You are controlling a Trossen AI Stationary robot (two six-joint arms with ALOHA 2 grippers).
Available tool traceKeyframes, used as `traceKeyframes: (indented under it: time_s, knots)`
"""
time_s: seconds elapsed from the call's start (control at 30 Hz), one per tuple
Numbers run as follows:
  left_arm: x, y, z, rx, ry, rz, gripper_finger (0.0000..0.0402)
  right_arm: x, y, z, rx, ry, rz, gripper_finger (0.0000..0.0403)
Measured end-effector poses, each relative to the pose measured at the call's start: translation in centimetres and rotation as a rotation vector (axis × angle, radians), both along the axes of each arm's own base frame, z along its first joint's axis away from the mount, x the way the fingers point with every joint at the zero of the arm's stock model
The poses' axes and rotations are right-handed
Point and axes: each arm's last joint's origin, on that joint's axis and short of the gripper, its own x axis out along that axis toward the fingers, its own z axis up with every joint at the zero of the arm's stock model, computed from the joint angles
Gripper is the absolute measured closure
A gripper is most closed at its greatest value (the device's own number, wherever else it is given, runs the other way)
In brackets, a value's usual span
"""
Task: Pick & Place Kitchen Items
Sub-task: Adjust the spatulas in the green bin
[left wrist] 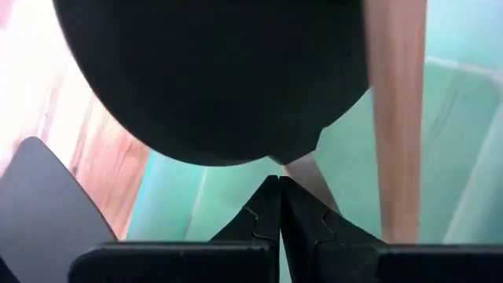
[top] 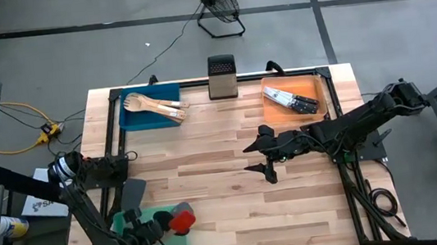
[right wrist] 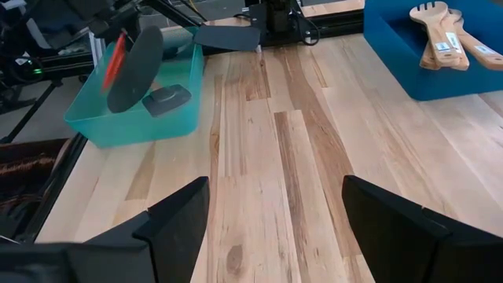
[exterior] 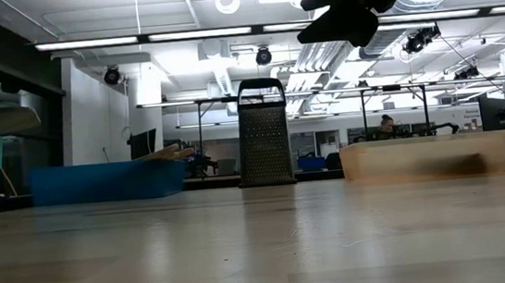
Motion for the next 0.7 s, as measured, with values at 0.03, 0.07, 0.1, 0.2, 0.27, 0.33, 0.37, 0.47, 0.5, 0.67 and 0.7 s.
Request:
traceKeyframes:
  time_s: [0.03,0.07,0.1,0.2,0.27,0.33,0.37,0.47,0.5,0.67,0.7]
  knots:
    - [0.0,0.0,0.0,0.0,0.0,0.0,0.0401,0.0,0.0,0.0,0.0,0.0,0.0,0.012]
    - [0.0,0.0,0.0,0.001,0.001,0.0,0.0401,0.0,0.0,0.0,0.0,0.0,0.0,0.012]
    - [0.0,0.0,0.0,0.002,0.002,0.0,0.0401,0.0,0.0,0.0,0.0,0.0,0.0,0.012]
    - [-0.2,0.4,0.0,0.032,0.016,0.019,0.0401,0.0,0.0,0.0,0.0,0.0,0.0,0.012]
    - [-0.4,0.7,0.1,0.063,0.026,0.052,0.0401,0.0,0.0,0.0,0.0,0.0,0.0,0.012]
    - [-0.6,1.2,0.2,0.105,0.038,0.09,0.0401,0.0,0.0,0.0,0.0,0.0,0.0,0.012]
    - [-0.7,1.5,0.3,0.128,0.041,0.113,0.0401,0.0,0.0,0.0,0.0,0.0,0.0,0.012]
    - [-1.1,2.3,0.6,0.203,0.05,0.187,0.0401,0.0,0.0,0.0,0.0,0.0,-0.001,0.012]
    - [-1.3,2.5,0.7,0.225,0.05,0.214,0.0401,0.0,0.0,0.0,-0.003,-0.001,-0.002,0.012]
    - [-1.5,3.1,1.1,0.207,0.008,0.313,0.0401,0.0,0.0,0.0,-0.006,-0.001,-0.003,0.012]
    - [-1.5,3.1,1.1,0.192,0.0,0.355,0.0401,0.0,0.0,0.0,-0.006,-0.002,-0.004,0.012]
